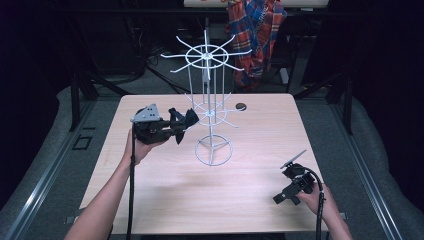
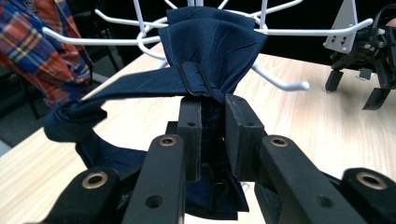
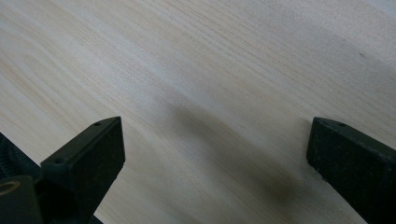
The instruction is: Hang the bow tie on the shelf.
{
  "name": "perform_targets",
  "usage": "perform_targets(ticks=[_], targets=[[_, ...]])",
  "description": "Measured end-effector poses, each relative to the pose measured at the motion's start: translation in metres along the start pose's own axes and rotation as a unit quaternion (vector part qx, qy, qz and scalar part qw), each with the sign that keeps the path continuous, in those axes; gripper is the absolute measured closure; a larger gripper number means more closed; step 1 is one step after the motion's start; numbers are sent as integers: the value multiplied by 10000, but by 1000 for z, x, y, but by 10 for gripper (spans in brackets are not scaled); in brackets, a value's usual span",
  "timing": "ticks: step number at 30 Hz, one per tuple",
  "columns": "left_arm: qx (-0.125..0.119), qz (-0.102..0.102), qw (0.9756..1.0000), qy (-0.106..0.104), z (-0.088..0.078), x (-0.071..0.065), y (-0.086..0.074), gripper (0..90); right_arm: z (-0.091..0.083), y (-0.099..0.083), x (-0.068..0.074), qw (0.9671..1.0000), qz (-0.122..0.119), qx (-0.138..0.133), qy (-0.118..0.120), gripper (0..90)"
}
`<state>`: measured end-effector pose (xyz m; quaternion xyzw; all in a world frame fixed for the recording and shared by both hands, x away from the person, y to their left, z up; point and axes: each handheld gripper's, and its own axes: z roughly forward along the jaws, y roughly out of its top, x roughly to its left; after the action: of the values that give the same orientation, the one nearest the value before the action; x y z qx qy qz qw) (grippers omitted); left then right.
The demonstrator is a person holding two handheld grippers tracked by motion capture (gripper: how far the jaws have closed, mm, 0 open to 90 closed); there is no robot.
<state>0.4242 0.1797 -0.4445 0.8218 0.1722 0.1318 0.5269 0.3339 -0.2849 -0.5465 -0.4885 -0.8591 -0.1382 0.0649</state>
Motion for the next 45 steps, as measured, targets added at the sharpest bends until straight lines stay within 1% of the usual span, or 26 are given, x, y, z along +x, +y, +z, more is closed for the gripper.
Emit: perform_targets(ticks=[1, 2, 6, 7, 8, 9, 10, 11, 13, 14, 15, 16, 17, 19, 25, 26, 27, 29, 30, 32, 34, 35, 36, 39, 41, 45], targets=[[24, -2, 10000, 22, 1, 0, 0, 775, 0, 0, 0, 10000, -12, 2, -5, 40], [106, 11, 9998, 137, 2, -1, -1, 775, 0, 0, 0, 10000, -16, 10, -3, 40], [147, -58, 9994, 305, 6, -2, -5, 775, 0, 0, 0, 10000, -14, 51, -24, 40], [133, -98, 9994, 308, 6, -1, -5, 775, 0, 0, 0, 10000, -52, 67, -50, 40], [100, -137, 9994, 302, 6, -1, -6, 774, 2, -1, 1, 10000, 53, -58, -47, 40], [106, -174, 9994, 286, 6, 0, -6, 773, 2, -1, 1, 10000, 61, -43, -41, 40], [113, -230, 9993, 254, 6, 0, -7, 770, 1, -1, 0, 10000, 6, 20, -31, 40], [166, -248, 9992, 260, 6, 1, -7, 765, 0, 0, 0, 10000, -48, 74, -30, 40], [207, -254, 9991, 285, 6, 1, -7, 765, 0, 0, 0, 9999, -55, 104, -39, 40], [205, -304, 9989, 288, 6, 2, -7, 757, 3, -1, 1, 9999, 102, -91, 4, 40], [206, -314, 9988, 311, 6, 2, -7, 748, 3, -2, 2, 9999, 116, -108, 9, 40], [227, -331, 9987, 307, 5, 3, -7, 741, 1, 0, 0, 10000, -32, 81, -31, 40], [188, -378, 9986, 310, 5, 3, -8, 739, -1, 1, -1, 9998, -110, 176, -48, 40], [218, -427, 9983, 326, 5, 5, -8, 723, 0, 0, 0, 9999, -36, 93, -30, 40], [105, -591, 9974, 404, 1, 6, -7, 707, 0, 0, 0, 9999, -48, 95, -36, 40], [96, -610, 9972, 413, 0, 6, -6, 707, 2, -1, 1, 10000, 53, -18, -31, 40], [65, -651, 9969, 446, -1, 6, -6, 703, 2, -1, 1, 10000, 62, -36, -38, 40], [2, -727, 9964, 432, -3, 5, -5, 703, 2, -1, 1, 10000, 18, 9, -17, 40], [1, -763, 9959, 487, -4, 5, -4, 703, 2, -1, 2, 10000, 62, -33, -44, 40], [-5, -839, 9952, 495, -5, 4, -2, 705, 2, -1, 1, 10000, 38, -5, -28, 40], [21, -914, 9939, 611, -5, 3, -1, 724, 2, -1, 1, 10000, 50, -22, -31, 41], [52, -934, 9935, 654, -5, 3, 0, 739, 1, 0, 0, 10000, -33, 73, -17, 41], [26, -970, 9927, 711, -4, 3, 1, 756, 0, 0, 0, 9999, -88, 146, -29, 41], [101, -998, 9919, 783, -1, 1, 3, 818, 1, 0, 0, 9999, -60, 124, -24, 41], [139, -992, 9921, 761, 2, 1, 4, 854, 1, 0, 0, 9999, -70, 141, -32, 41], [111, -979, 9921, 780, 5, -1, 4, 871, 1, 0, 0, 9998, -75, 151, -48, 41]])
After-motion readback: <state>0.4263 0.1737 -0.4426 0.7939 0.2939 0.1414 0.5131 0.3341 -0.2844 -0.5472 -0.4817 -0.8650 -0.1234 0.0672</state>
